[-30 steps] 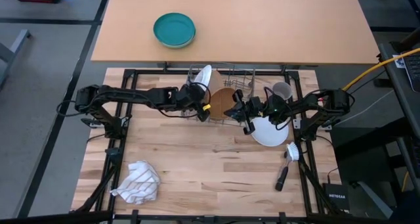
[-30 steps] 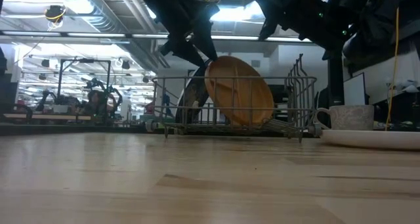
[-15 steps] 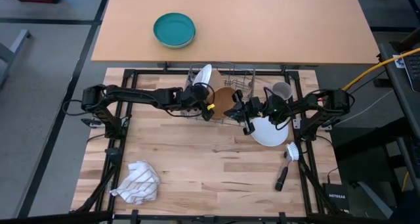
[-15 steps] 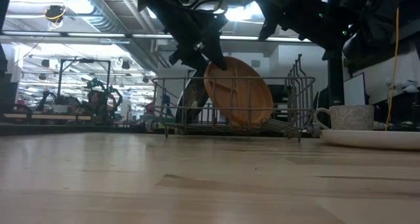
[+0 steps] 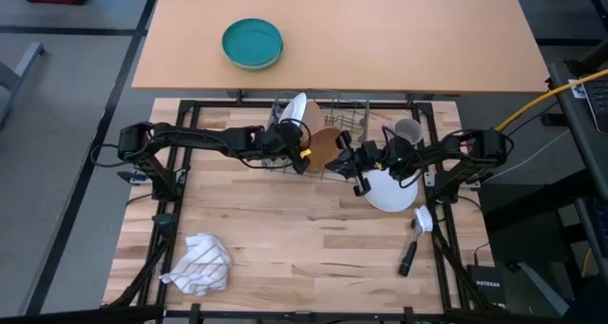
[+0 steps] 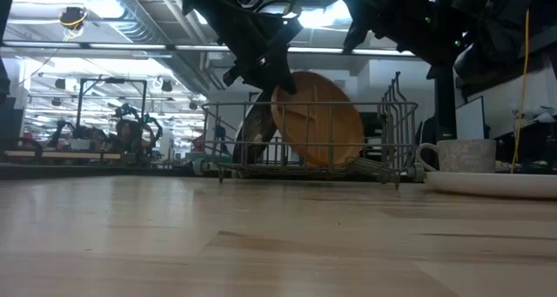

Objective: Sort dishes
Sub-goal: Put the brown plate in the dish rack

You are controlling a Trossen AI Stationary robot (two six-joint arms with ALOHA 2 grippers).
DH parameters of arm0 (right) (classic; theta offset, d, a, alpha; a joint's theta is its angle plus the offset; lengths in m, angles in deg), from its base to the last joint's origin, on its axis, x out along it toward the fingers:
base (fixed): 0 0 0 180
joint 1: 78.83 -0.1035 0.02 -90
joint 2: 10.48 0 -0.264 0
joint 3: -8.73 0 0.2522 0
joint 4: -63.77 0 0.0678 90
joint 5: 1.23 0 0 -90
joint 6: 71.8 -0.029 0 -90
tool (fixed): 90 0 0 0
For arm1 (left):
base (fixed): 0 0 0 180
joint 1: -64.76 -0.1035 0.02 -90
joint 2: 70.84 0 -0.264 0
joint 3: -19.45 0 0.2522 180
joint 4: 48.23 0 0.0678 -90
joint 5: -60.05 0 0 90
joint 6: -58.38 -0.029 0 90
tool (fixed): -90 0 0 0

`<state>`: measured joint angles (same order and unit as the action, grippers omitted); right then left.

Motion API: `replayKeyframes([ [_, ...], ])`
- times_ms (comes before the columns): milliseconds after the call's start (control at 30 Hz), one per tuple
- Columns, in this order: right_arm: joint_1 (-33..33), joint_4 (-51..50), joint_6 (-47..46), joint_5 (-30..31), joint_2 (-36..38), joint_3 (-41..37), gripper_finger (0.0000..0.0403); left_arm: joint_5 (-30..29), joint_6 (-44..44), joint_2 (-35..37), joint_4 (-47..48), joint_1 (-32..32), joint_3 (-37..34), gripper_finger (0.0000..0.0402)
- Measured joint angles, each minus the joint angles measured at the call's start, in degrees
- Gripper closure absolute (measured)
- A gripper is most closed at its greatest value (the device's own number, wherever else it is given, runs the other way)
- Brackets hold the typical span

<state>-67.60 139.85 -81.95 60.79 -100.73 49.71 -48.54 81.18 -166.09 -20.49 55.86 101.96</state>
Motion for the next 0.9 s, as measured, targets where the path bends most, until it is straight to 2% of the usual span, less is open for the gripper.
replayKeyframes([
  [233, 0.0, 0.1, 0.3, -1.2, 2.3, 0.0, 0.0388, -1.3, -0.4, 0.1, 0.1, -0.1, 0.0, 0.0353],
  [567, 0.1, -1.8, 4.8, -4.7, 9.4, 0.0, 0.0388, -1.8, 0.3, 1.3, 0.0, 1.4, 2.0, 0.0365],
  [733, 0.1, -9.3, 8.1, -4.7, 13.7, 0.0, 0.0388, -3.1, -2.2, 1.3, 0.2, 3.0, 4.8, 0.0369],
  [900, 0.0, -23.6, 15.0, -5.3, 20.3, 0.0, 0.0388, -6.8, -5.4, 1.8, 0.9, 4.4, 6.1, 0.0368],
])
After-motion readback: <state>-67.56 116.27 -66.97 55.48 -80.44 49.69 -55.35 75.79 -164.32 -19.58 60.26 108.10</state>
